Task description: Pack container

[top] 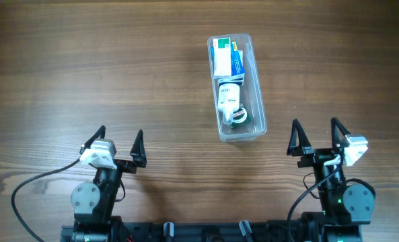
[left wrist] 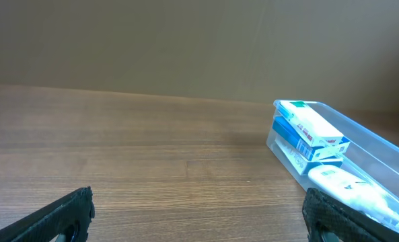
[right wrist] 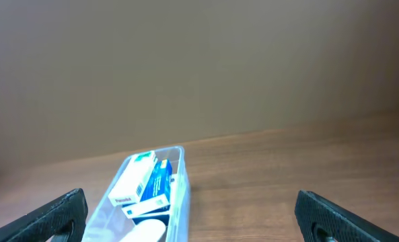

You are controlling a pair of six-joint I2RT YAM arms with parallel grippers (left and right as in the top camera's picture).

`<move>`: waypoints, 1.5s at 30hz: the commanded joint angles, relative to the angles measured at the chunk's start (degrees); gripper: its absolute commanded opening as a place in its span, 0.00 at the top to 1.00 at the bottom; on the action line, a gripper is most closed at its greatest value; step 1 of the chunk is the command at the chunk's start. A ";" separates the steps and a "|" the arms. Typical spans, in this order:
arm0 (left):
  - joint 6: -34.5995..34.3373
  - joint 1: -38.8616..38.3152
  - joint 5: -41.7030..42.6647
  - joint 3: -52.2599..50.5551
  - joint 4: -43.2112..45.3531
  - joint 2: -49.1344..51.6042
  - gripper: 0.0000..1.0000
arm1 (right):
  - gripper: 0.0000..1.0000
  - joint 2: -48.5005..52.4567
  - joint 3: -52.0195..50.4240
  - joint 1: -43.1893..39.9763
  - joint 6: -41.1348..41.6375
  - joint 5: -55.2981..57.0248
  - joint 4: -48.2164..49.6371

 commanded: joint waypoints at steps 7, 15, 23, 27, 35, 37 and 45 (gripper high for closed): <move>1.11 0.59 0.48 -0.15 -0.33 -0.57 0.00 | 0.00 -2.67 -6.64 0.31 2.73 3.65 4.04; 1.11 0.59 0.48 -0.15 -0.33 -0.57 0.00 | 0.00 -2.67 -9.62 0.28 2.34 4.11 4.85; 1.14 0.59 0.48 -0.15 -0.33 -0.57 0.00 | 0.00 -2.64 -9.60 0.28 2.40 3.69 4.33; 1.11 0.59 0.48 -0.15 -0.33 -0.57 0.00 | 0.00 -2.54 -9.60 0.28 2.40 3.69 4.33; 1.11 0.59 0.48 -0.15 -0.33 -0.57 0.00 | 0.00 -2.21 -9.60 0.28 2.40 3.69 4.33; 1.11 0.59 0.50 -0.15 -0.33 -0.57 0.00 | 0.00 -2.21 -9.60 0.28 2.40 3.69 4.33; 1.11 0.59 0.48 -0.15 -0.33 -0.57 0.00 | 0.00 -2.21 -9.60 0.28 2.40 3.69 4.33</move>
